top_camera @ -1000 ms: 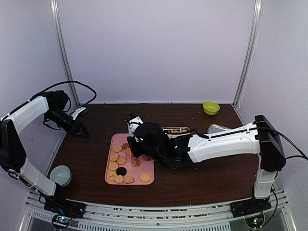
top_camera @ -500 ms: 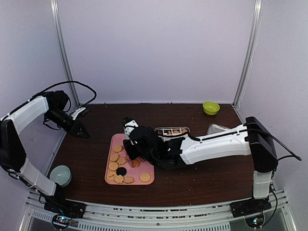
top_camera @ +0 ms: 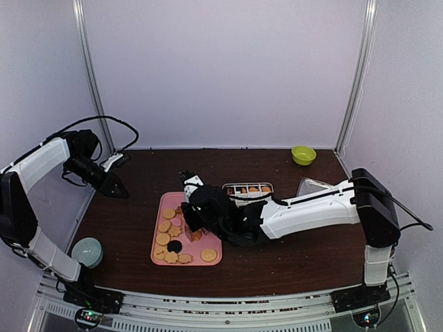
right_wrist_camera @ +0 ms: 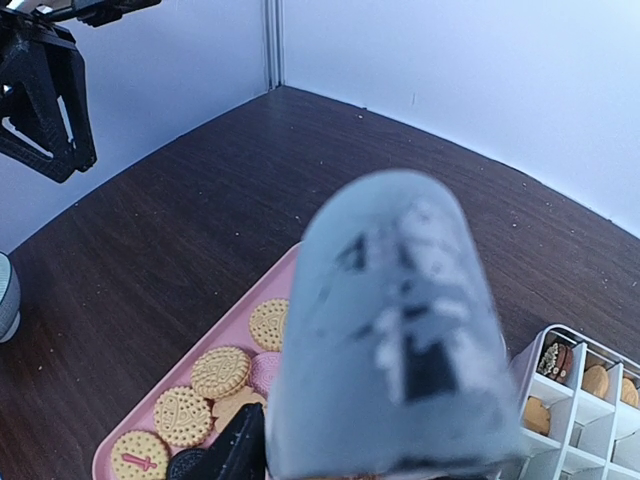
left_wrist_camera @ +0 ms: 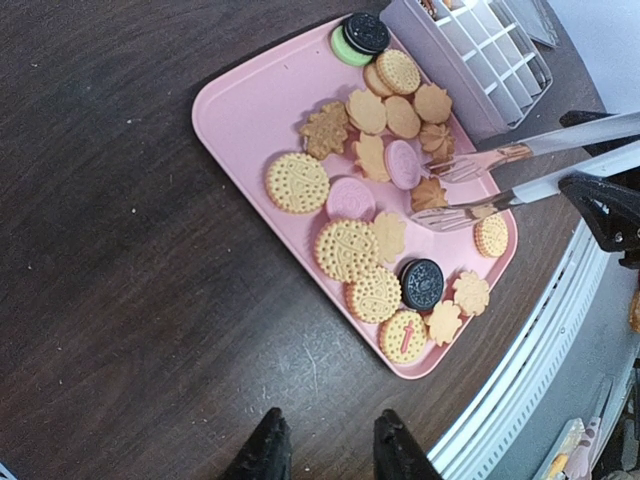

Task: Pack the cookies
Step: Pick up the fake cookies from the plate, then place the fake cookies in the empty pocket of the box.

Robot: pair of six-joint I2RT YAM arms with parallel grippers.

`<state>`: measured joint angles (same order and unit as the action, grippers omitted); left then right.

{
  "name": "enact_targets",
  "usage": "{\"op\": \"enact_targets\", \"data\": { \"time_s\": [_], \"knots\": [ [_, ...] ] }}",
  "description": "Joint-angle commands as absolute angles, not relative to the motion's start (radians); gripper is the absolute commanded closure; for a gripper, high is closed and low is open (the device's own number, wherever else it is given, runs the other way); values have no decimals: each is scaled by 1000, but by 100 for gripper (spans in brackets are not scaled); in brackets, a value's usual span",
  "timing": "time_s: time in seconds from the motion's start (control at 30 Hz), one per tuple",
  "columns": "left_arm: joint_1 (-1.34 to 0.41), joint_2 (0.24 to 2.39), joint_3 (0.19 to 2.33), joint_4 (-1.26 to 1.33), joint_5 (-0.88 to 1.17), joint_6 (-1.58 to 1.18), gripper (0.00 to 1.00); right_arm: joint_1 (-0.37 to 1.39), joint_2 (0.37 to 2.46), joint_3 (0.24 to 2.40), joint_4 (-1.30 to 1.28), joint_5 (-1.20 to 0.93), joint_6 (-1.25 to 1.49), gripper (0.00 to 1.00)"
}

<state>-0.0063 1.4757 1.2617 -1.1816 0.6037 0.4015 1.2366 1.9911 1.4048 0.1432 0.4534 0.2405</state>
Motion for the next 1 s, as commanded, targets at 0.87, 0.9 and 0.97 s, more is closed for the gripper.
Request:
{"op": "enact_targets", "data": {
  "time_s": [0.87,0.9,0.97],
  "knots": [
    [2,1460,1295,-1195,612,410,69,1129,1684,1367,124,506,127,77],
    [2,1460,1294,-1195,613,411,69,1106,1676,1356,122,506,126,77],
    [1,1458,1290,-1195,612,413,69,1063,1664,1336,121,508,123,77]
  ]
}}
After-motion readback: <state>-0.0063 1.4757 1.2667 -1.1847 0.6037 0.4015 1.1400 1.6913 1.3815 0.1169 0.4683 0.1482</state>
